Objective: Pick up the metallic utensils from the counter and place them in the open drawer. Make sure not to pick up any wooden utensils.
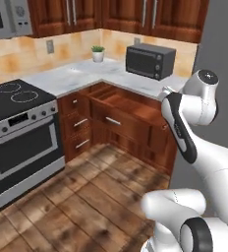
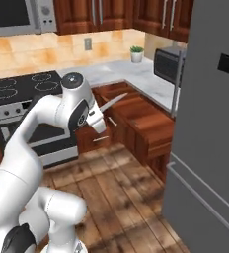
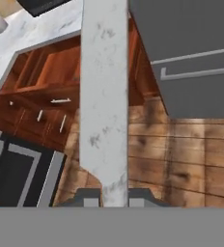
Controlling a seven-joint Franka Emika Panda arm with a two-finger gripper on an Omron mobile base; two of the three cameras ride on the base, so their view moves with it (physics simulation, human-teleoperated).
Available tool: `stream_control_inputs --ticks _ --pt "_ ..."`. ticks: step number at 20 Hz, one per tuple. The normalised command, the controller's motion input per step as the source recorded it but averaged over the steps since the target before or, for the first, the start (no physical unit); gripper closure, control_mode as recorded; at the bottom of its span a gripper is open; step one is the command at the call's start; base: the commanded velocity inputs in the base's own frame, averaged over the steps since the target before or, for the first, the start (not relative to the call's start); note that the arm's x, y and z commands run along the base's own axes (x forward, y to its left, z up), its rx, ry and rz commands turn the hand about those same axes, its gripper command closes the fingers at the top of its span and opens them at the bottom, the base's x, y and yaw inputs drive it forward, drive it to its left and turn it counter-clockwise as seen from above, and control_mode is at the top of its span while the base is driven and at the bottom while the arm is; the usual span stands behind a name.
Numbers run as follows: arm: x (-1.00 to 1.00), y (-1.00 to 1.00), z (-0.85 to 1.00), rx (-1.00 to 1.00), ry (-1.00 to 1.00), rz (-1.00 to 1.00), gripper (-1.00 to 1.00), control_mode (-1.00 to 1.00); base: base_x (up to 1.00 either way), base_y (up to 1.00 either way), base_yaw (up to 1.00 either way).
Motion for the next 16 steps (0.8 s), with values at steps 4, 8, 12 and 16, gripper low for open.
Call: stream_control_inputs --ticks 4,8,12,16 --pt "0.0 0.0 0.0 0.0 0.0 0.0 1.0 1.0 1.0 0.4 -0.51" --pt "0.0 0.0 0.0 0.0 0.0 0.0 1.0 1.0 1.0 0.47 -0.49" --pt "0.0 0.0 0.0 0.0 0.0 0.0 1.0 1.0 0.97 0.57 -0.44" --pt "0.0 0.0 0.0 0.0 0.0 0.0 1.0 1.0 0.86 0.37 -0.41"
